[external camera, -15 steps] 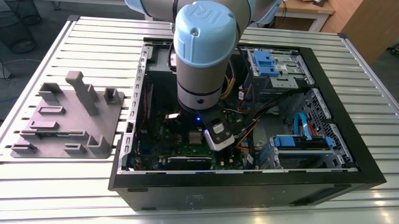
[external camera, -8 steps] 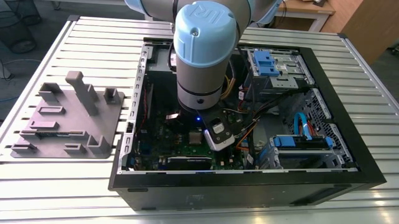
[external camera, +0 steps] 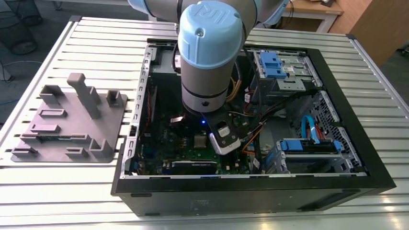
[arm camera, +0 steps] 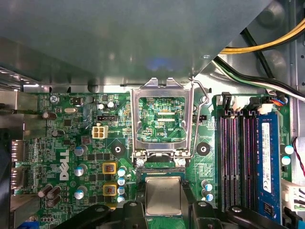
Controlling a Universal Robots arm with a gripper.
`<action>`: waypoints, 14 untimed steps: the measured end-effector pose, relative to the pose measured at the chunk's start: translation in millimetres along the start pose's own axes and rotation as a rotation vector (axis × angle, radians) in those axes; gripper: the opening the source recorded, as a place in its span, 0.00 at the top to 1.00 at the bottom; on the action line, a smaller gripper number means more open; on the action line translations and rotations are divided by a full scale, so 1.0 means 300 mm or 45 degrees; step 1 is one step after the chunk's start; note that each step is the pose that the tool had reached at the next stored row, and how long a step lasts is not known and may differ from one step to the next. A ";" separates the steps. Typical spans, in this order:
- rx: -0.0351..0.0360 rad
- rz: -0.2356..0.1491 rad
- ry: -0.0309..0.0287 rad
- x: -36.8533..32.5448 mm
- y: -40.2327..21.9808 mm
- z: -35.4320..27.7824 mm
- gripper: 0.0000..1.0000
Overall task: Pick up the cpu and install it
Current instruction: 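Place the cpu into insertion slot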
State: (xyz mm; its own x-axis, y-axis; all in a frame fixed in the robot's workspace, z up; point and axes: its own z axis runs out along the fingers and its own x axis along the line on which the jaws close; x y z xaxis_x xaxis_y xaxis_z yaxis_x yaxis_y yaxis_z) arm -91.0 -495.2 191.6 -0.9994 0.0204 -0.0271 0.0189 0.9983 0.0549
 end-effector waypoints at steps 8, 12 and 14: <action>-0.0004 0.000 -0.0001 0.000 0.000 -0.005 0.62; -0.0005 0.000 -0.0001 0.000 0.001 -0.007 0.62; -0.0004 0.000 -0.0001 0.000 0.000 -0.007 0.62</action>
State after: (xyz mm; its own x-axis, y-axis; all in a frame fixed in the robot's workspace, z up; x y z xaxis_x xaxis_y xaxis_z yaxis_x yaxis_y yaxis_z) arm -91.0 -495.1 193.9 -0.9994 0.0204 -0.0272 0.0189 0.9983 0.0552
